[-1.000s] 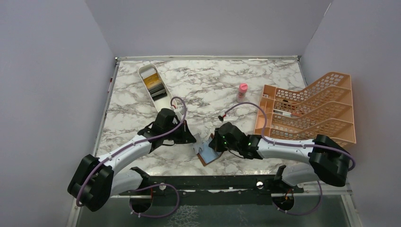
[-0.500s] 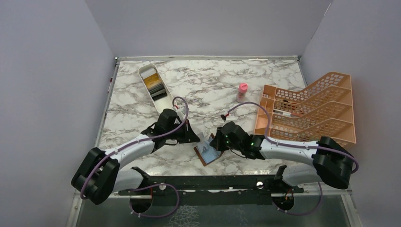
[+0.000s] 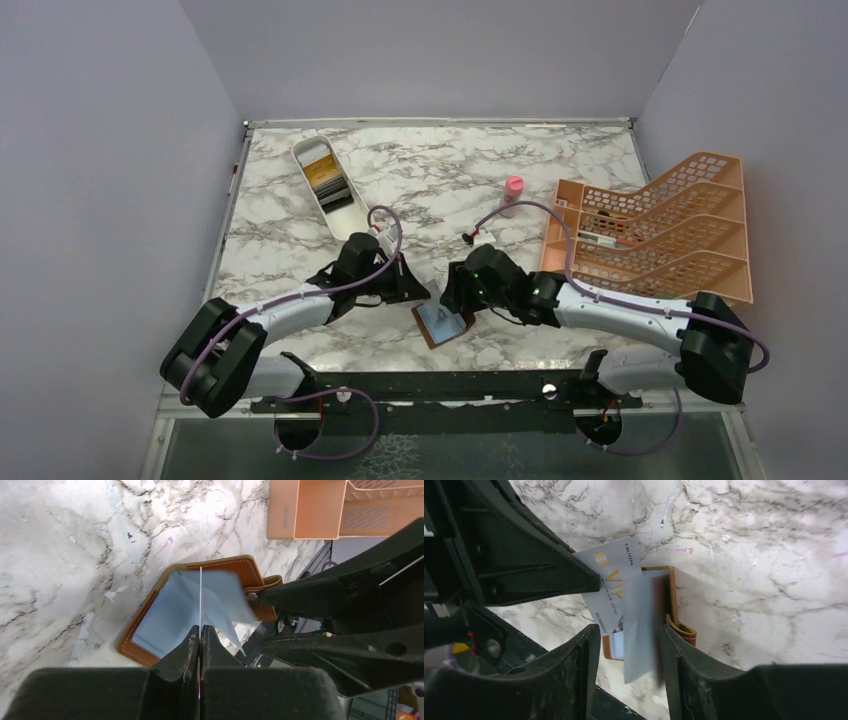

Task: Put the credit cards into the card holder
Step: Open the card holder at the center of the board.

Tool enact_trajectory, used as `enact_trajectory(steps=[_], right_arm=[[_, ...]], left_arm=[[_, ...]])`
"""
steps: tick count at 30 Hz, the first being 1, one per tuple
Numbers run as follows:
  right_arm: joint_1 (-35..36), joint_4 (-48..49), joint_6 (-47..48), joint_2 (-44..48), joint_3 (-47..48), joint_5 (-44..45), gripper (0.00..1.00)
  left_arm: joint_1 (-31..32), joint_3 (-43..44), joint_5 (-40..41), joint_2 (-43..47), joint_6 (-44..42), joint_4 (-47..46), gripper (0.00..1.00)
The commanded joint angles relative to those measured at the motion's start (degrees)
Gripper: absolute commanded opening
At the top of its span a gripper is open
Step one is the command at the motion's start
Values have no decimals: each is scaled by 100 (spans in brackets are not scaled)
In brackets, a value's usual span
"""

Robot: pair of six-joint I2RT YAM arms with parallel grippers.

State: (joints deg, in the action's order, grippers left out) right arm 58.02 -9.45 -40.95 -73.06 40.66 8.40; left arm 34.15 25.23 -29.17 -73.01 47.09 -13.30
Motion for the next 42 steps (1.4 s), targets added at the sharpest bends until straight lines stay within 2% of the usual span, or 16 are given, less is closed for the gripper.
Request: enact_trajectory(steps=[1, 8, 13, 18, 25, 34, 38, 42], right_arm=[[-23, -1339, 460, 196, 530, 338, 60], [-19, -2225, 715, 554, 880, 713, 85], [-21, -2320, 762, 311, 951, 647, 90], [-19, -2170, 916, -6, 959, 618, 88], [-25, -1816, 933, -513, 753, 855, 68], [-137, -1527, 551, -51, 174, 1177, 26], [-245, -1023, 91, 240, -460, 855, 10], [-269, 9, -811, 663, -1265, -61, 5]], left_arm=[[82, 241, -115, -122, 85, -329, 0], [183, 420, -59, -220, 142, -349, 0], [300, 569, -34, -463, 168, -413, 0], [431, 678, 52, -644, 169, -436, 0], [483, 737, 84, -752, 134, -450, 0], [480, 747, 208, -774, -42, -231, 0], [479, 862, 351, -653, -342, 239, 0], [351, 755, 104, -367, -390, 336, 0]])
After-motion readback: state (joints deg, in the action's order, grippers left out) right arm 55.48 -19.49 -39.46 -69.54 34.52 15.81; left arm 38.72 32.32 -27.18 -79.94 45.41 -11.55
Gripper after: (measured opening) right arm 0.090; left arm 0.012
